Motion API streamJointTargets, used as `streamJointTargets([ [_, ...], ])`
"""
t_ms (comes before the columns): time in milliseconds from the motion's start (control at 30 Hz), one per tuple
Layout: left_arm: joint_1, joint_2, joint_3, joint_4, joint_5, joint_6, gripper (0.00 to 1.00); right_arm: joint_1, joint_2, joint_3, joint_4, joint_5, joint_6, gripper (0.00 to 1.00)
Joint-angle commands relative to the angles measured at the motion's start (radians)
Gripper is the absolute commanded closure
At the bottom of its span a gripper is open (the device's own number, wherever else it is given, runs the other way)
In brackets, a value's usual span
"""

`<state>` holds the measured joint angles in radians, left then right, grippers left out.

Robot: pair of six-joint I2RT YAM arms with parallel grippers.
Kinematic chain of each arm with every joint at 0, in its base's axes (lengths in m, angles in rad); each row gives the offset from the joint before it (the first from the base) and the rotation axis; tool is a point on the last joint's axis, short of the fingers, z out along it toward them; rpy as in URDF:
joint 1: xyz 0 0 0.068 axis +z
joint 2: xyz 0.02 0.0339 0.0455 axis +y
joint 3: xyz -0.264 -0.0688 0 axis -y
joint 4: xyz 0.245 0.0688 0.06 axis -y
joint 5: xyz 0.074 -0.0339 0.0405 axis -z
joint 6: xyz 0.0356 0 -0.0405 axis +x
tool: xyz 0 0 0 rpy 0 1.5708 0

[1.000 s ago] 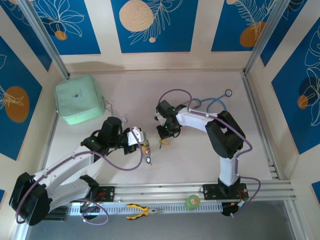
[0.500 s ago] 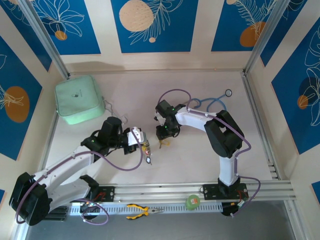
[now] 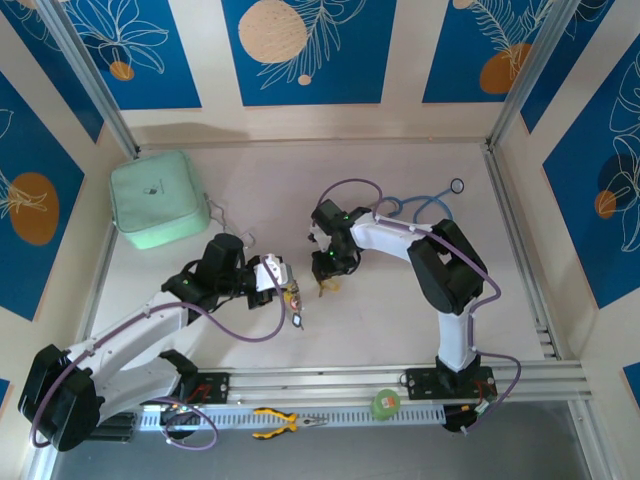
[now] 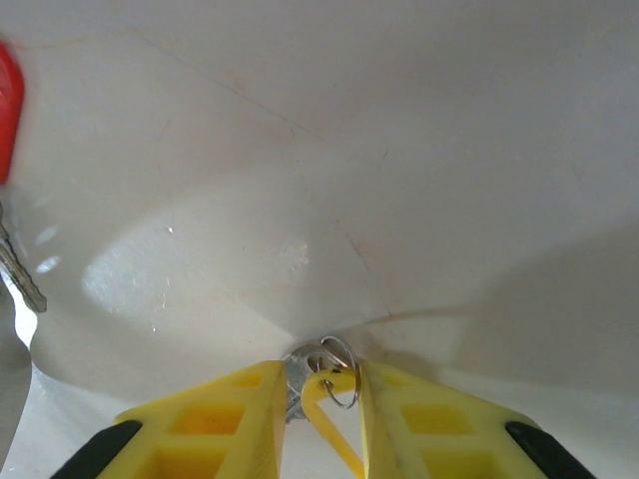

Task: Put the keys on the keyring

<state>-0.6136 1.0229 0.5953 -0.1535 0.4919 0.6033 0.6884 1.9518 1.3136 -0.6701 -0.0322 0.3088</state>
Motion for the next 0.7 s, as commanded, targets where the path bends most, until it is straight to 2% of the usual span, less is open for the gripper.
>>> streamJointTargets([
  [0, -0.007, -0.001, -0.012, -0.011, -0.001, 0.012, 1.0, -0.002, 0.027, 0.025, -0.032, -0.028, 0.013, 0.75],
  [467, -0.008, -0.003, -0.012, -0.013, -0.002, 0.015, 1.0, -0.003, 0.032, 0.039, -0.039, -0.034, 0.006, 0.88],
  [533, -0.007, -0.004, -0.012, -0.014, -0.003, 0.015, 1.0, -0.003, 0.029, 0.038, -0.043, -0.039, 0.006, 0.86],
  [667, -0.007, -0.005, -0.014, -0.015, -0.004, 0.015, 1.0, -0.003, 0.022, 0.039, -0.069, -0.034, 0.002, 0.75],
])
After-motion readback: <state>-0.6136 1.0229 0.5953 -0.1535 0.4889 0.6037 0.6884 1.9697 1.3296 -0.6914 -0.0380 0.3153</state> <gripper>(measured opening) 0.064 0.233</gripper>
